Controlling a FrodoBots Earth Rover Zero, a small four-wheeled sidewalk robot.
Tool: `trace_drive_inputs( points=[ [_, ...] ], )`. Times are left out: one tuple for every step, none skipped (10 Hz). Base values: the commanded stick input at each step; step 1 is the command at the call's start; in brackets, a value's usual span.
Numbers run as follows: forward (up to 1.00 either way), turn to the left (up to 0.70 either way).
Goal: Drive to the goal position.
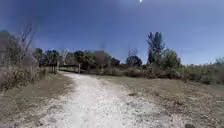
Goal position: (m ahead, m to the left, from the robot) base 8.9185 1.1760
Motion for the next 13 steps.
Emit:
trace_drive_inputs(
  points=[
    [0.7, 0.0],
    [0.7, 0.0],
    [0.7, 0.06],
    [0.7, 0.23],
    [0.7, 0.35],
    [0.7, 0.35],
    [0.7, 0.35],
    [0.7, 0.27],
    [0.7, 0.11],
    [0.7, 0.0],
    [0.7, 0.0],
    [0.7, 0.0],
    [0.7, 0.0]
  ],
)
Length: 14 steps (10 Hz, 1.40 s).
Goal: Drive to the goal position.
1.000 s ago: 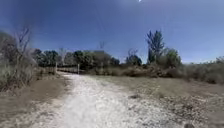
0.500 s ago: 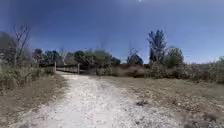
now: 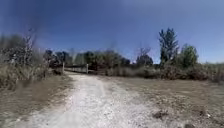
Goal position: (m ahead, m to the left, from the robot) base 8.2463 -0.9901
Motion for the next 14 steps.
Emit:
trace_drive_inputs(
  points=[
    [0.7, 0.0],
    [0.7, 0.0],
    [0.7, 0.0],
    [0.7, 0.0],
    [0.7, 0.0],
    [0.7, 0.0],
    [0.7, 0.0],
    [0.7, 0.0],
    [0.7, 0.0],
    [0.7, 0.0],
    [0.7, 0.01],
    [0.7, 0.35],
    [0.7, 0.35],
    [0.7, 0.13]
  ],
)
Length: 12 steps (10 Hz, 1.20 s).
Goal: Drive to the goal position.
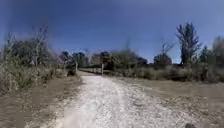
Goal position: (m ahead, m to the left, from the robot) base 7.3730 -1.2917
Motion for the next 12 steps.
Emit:
trace_drive_inputs(
  points=[
    [0.7, 0.0],
    [0.7, 0.0],
    [0.7, 0.0],
    [0.7, 0.0],
    [0.7, 0.0],
    [0.7, 0.0],
    [0.7, 0.0],
    [0.7, 0.0],
    [0.7, 0.0],
    [0.7, 0.0],
    [0.7, 0.0],
    [0.7, 0.0]
  ],
)
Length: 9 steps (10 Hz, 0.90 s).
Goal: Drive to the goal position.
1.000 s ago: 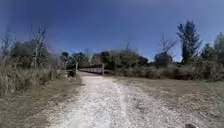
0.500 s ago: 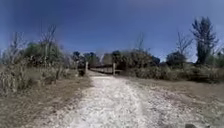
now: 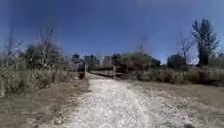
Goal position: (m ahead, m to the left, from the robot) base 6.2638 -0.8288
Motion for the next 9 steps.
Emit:
trace_drive_inputs(
  points=[
    [0.7, 0.0],
    [0.7, 0.0],
    [0.7, 0.0],
    [0.7, 0.0],
    [0.7, 0.0],
    [0.7, 0.0],
    [0.7, 0.0],
    [0.7, 0.0],
    [0.7, 0.0]
  ],
)
